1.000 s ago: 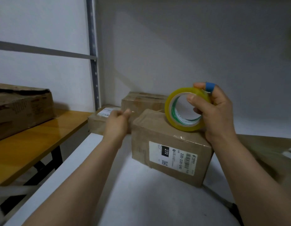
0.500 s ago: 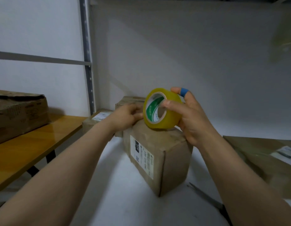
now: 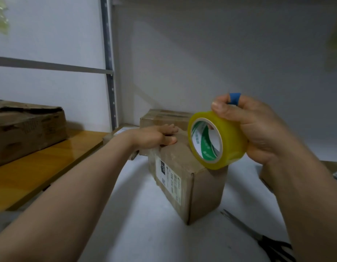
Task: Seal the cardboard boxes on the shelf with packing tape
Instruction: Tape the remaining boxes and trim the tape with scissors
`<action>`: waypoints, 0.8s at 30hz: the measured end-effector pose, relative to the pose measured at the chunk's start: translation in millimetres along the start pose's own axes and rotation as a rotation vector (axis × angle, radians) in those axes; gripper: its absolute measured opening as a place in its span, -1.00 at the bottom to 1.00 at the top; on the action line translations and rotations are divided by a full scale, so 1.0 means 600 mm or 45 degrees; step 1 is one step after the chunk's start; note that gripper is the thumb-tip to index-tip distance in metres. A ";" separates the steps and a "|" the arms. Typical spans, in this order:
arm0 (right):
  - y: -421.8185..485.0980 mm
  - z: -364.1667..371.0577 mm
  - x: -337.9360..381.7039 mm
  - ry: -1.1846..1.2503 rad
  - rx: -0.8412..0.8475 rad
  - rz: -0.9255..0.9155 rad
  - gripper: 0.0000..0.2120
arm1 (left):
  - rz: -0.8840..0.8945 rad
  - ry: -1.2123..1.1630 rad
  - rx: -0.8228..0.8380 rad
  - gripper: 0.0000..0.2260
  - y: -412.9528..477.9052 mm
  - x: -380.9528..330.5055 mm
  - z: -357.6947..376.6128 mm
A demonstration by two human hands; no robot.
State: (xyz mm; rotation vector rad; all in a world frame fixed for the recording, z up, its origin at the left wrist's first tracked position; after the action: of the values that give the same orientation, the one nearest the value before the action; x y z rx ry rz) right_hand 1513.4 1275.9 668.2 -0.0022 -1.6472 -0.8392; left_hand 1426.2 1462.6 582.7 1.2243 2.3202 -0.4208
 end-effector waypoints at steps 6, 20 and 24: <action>-0.049 -0.034 0.016 -0.115 0.071 0.066 -0.72 | 0.048 0.033 0.115 -0.51 -0.001 0.008 0.011; -0.179 -0.073 -0.138 -0.110 -0.053 0.416 -0.86 | -0.041 0.164 -0.057 -0.41 -0.001 -0.020 0.014; -0.180 -0.079 -0.151 -0.108 -0.095 0.399 -0.74 | -0.127 0.511 -0.136 -0.56 -0.020 -0.049 0.021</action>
State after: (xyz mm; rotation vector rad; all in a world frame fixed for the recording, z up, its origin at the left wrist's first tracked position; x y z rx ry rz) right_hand 1531.5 1211.3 535.2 -0.3438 -1.6394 -0.6663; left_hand 1433.8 1429.7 588.6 1.2343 2.7087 -0.0840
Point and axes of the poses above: each hand's wrist, its own y-axis towards the middle knuckle, its own z-axis out of the palm, x = y × z, the point moved 10 cm from there along y, towards the middle knuckle, and after that the axes turned 7 degrees about -z, right-handed, at the moved point
